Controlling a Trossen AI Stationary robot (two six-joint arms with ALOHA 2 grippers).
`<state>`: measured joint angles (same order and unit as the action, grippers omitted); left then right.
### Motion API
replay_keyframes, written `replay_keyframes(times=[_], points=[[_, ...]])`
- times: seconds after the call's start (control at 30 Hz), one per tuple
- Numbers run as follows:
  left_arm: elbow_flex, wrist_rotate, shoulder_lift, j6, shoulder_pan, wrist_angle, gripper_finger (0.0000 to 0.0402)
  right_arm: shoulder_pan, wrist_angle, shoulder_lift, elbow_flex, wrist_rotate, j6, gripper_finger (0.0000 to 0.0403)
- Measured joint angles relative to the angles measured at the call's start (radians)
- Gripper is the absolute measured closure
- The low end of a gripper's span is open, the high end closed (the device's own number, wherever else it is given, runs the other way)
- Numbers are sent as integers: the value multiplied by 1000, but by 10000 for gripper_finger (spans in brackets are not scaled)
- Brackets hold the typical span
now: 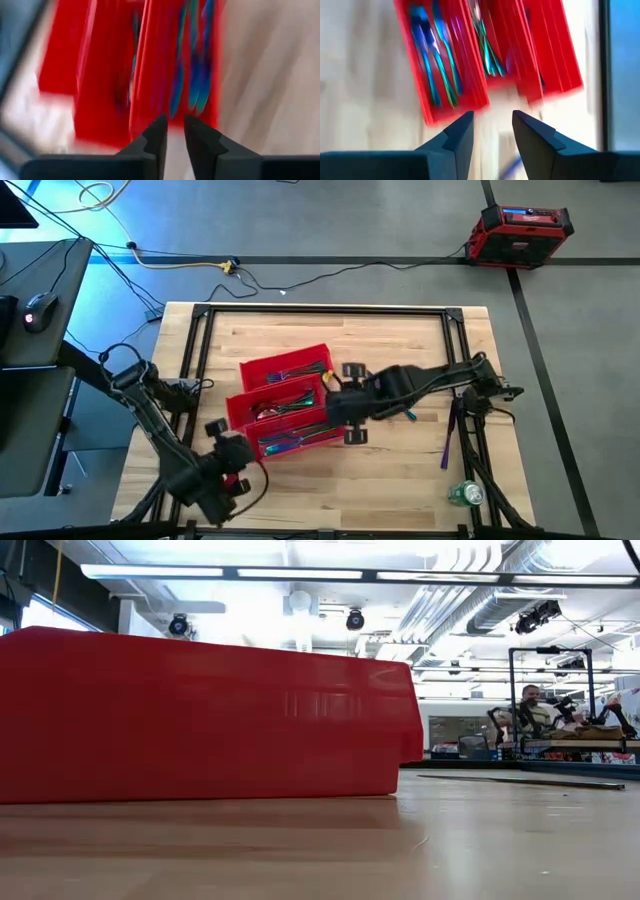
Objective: Sort silverware
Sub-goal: Adjust the red bins
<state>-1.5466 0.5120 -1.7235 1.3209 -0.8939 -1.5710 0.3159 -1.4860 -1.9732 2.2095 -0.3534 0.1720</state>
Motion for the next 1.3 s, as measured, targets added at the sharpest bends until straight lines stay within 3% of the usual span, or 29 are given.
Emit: replay_keyframes(times=[0.1, 0.2, 0.5, 0.73, 0.97, 1.3], points=[[96, -207, 63, 99, 4, 2, 396, 17, -27, 8, -61, -39, 41, 280], [174, -305, 142, 172, 0, 4, 400, 16, -16, 28, -181, -45, 75, 280], [547, -293, 406, 204, 100, 138, 401, -21, 239, 234, -768, 11, 240, 280], [788, -320, 473, 70, 231, 393, 402, -30, 684, 290, -1113, 128, 326, 280], [851, -261, 474, -57, 332, 474, 401, -30, 986, 200, -1184, 136, 320, 280], [857, -145, 474, -254, 465, 474, 401, -28, 1078, 90, -1130, 148, 346, 280]])
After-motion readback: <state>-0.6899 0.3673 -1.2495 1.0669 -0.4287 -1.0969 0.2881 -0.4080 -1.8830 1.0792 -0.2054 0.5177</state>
